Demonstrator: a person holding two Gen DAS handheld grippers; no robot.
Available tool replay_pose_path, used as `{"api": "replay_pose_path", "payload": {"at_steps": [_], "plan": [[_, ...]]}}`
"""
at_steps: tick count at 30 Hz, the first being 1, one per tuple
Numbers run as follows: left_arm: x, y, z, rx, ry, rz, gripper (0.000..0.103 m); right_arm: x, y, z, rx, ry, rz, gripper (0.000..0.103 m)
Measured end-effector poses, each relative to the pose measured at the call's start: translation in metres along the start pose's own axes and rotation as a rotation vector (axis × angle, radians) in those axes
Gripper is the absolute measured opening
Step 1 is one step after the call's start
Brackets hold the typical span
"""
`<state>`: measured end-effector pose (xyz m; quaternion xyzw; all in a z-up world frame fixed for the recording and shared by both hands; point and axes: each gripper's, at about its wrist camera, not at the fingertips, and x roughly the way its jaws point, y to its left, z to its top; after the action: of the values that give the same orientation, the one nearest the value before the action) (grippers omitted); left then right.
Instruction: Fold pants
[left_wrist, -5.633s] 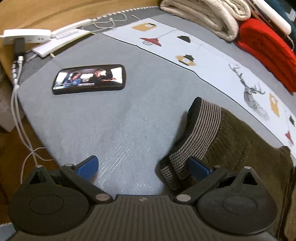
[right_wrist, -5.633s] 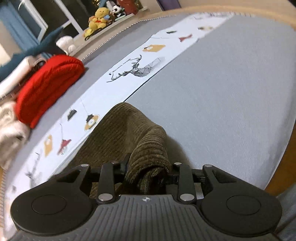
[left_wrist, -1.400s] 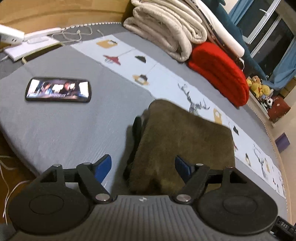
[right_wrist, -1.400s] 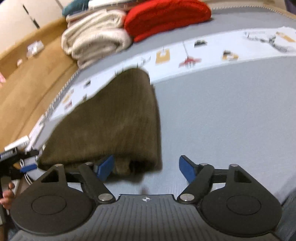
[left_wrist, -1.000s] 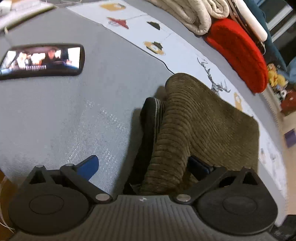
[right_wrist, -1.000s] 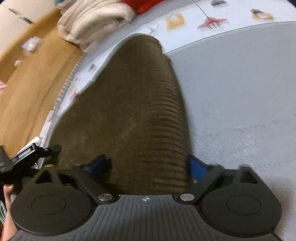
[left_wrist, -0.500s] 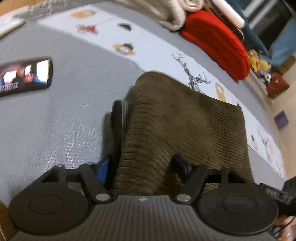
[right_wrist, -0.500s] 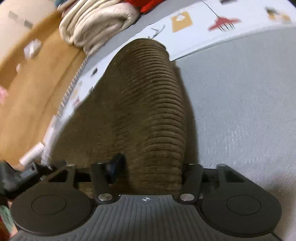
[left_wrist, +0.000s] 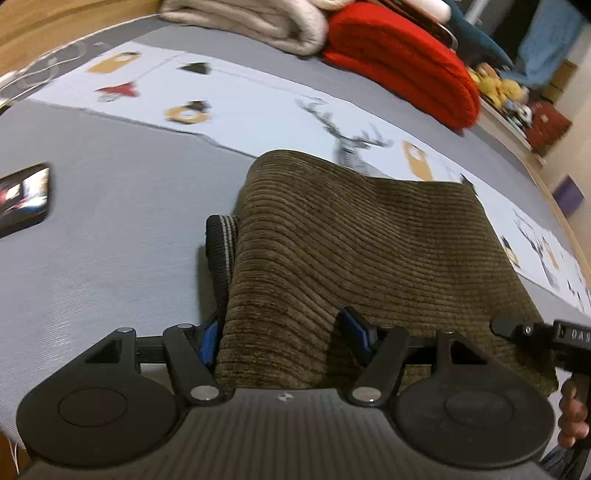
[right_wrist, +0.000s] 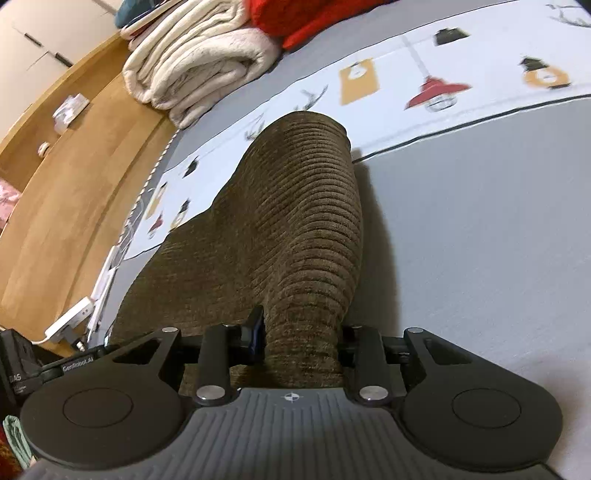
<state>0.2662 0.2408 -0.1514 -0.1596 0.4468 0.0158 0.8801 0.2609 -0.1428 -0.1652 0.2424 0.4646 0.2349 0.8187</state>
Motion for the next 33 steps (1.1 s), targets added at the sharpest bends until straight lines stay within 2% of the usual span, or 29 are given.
{"api": "replay_pose_path", "payload": {"at_steps": [8, 15, 18, 20, 21, 23, 25, 28, 33], "plan": [[0.046, -0.098, 0.015, 0.098, 0.045, -0.053, 0.069, -0.055, -0.066, 0.024, 0.021, -0.087, -0.103, 0.032], [0.088, -0.186, 0.021, 0.181, 0.056, -0.093, 0.069, -0.094, -0.134, 0.047, 0.103, -0.171, -0.171, 0.032], [0.098, -0.218, 0.015, 0.228, 0.039, -0.092, 0.069, -0.105, -0.160, 0.053, 0.137, -0.190, -0.198, 0.033], [0.103, -0.234, 0.009, 0.275, 0.019, -0.064, 0.073, -0.107, -0.174, 0.051, 0.160, -0.190, -0.216, 0.035], [0.105, -0.238, 0.007, 0.290, 0.011, -0.051, 0.077, -0.104, -0.177, 0.050, 0.147, -0.183, -0.226, 0.037], [0.106, -0.240, 0.003, 0.304, -0.003, -0.039, 0.080, -0.101, -0.176, 0.046, 0.094, -0.180, -0.258, 0.051], [0.100, -0.237, 0.001, 0.330, -0.019, -0.026, 0.083, -0.103, -0.164, 0.044, 0.011, -0.193, -0.325, 0.058], [0.087, -0.234, -0.005, 0.368, -0.038, -0.012, 0.085, -0.116, -0.143, 0.037, -0.090, -0.224, -0.403, 0.059], [0.076, -0.225, -0.034, 0.431, -0.049, 0.007, 0.090, -0.114, -0.122, 0.006, -0.284, -0.161, -0.468, 0.065]]}}
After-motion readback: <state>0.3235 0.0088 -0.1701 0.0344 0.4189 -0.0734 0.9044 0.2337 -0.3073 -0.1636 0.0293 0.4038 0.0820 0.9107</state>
